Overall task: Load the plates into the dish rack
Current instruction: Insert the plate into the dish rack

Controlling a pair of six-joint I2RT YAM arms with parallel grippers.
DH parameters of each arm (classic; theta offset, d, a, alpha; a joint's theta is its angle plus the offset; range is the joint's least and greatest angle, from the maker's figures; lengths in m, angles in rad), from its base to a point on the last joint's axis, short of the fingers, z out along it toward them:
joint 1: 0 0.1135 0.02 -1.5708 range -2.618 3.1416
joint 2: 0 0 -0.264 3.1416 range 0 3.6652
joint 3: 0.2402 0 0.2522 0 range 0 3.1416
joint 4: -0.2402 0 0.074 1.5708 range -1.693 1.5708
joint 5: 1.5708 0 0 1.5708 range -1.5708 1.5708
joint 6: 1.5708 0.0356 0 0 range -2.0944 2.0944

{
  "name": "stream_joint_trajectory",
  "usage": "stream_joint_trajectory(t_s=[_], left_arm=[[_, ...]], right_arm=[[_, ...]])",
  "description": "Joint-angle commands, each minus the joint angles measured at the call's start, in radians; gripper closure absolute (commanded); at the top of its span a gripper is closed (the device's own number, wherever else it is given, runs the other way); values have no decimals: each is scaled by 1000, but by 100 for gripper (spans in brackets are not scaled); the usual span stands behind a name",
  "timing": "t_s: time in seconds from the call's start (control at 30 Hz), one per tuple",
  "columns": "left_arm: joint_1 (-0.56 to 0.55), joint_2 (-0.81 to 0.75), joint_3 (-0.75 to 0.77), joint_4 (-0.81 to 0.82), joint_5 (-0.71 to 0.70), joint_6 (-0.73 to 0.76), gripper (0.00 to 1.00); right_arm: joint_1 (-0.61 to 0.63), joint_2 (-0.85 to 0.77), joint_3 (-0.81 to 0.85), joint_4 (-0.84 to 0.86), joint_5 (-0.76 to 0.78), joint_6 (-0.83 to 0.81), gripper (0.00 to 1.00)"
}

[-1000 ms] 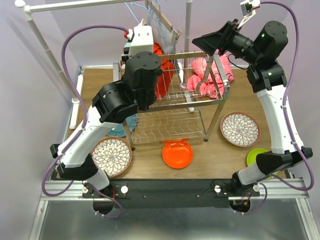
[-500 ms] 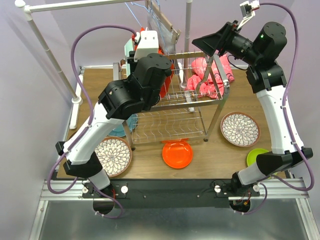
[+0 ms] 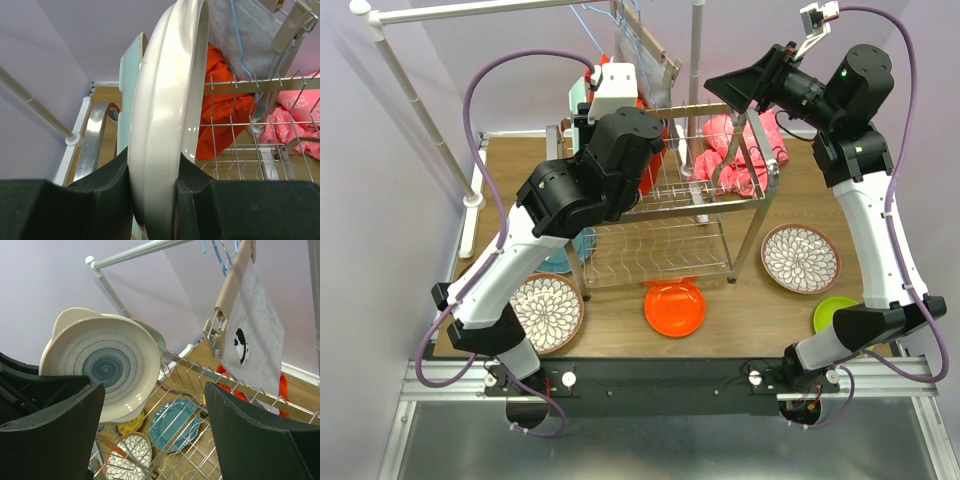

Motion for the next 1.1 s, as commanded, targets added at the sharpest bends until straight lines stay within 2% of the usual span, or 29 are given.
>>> stream_joint_trajectory(t_s=[0.0, 1.07], left_arm=[[9, -7, 41, 33, -76, -28, 100], [55, 12, -32, -50, 14, -126, 100]], right_arm=[[9, -28, -12, -19, 22, -15, 11], [9, -39, -29, -21, 41, -15, 10]])
